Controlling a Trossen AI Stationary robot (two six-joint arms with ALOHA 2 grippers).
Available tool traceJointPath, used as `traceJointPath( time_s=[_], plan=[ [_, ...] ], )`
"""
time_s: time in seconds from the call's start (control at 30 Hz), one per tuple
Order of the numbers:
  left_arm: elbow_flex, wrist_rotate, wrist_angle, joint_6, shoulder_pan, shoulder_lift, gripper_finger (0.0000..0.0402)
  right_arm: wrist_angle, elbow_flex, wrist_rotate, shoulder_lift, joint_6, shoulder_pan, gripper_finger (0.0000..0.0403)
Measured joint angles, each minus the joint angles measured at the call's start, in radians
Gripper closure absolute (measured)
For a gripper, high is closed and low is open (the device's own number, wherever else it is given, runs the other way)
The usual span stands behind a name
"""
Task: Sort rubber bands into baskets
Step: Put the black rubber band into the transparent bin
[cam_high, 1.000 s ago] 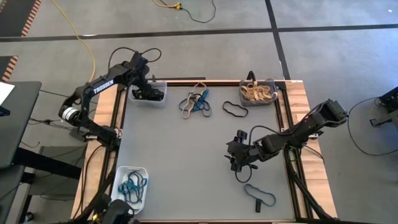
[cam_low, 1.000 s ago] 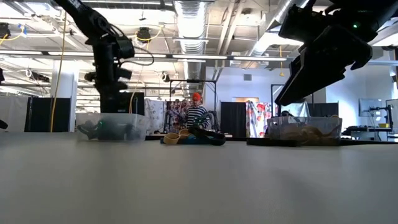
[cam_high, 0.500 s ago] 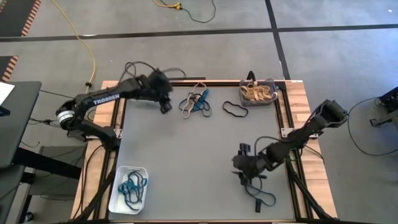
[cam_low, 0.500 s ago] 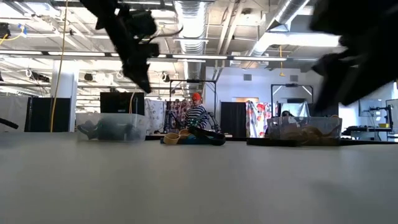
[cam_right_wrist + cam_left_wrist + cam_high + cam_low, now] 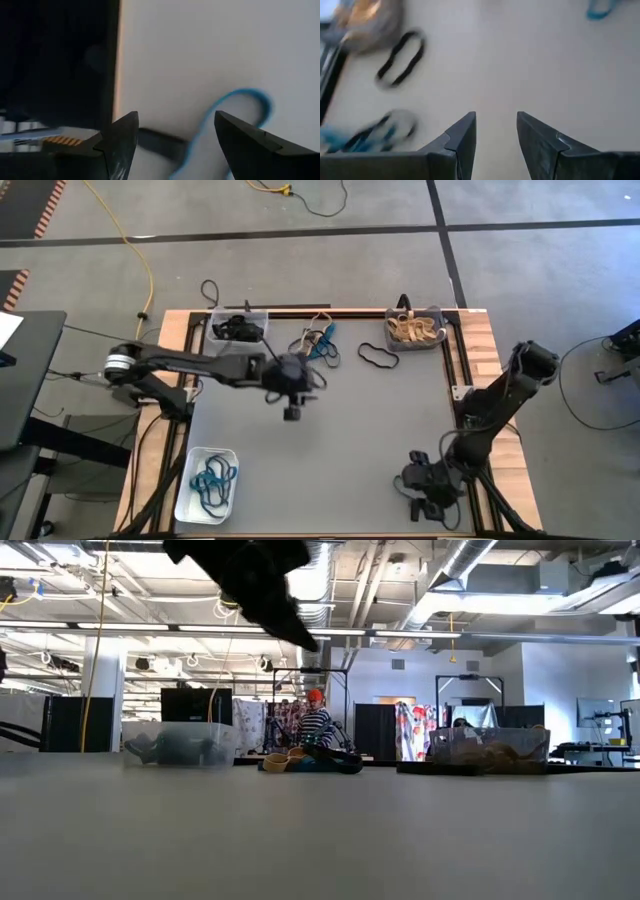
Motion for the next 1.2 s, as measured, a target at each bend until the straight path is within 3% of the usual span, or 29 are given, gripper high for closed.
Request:
traceJointPath(
  time_s=[0.27,0.47,0.63,0.87,1.2],
  plan=[
    [0.001,-0.002,0.176,-0.035,-0.132,0.252,0.0270,0.003,0.012,0.031,0.002,0.133,0.107,0.0112],
    [0.001,-0.004,0.339,-0.095,-0.209,0.377,0.0270,0.045,0.012,0.152,0.003,0.146,0.176,0.0112],
    [0.001,-0.004,0.498,-0.150,-0.258,0.402,0.0270,0.058,0.012,0.238,0.012,0.145,0.226,0.0112],
    [0.001,-0.004,0.699,-0.222,-0.309,0.402,0.0270,0.154,0.013,0.237,0.148,0.116,0.245,0.0112],
    [0.002,-0.078,0.761,-0.299,-0.357,0.402,0.0270,0.038,0.099,0.215,0.319,0.064,0.244,0.0112]
  ],
)
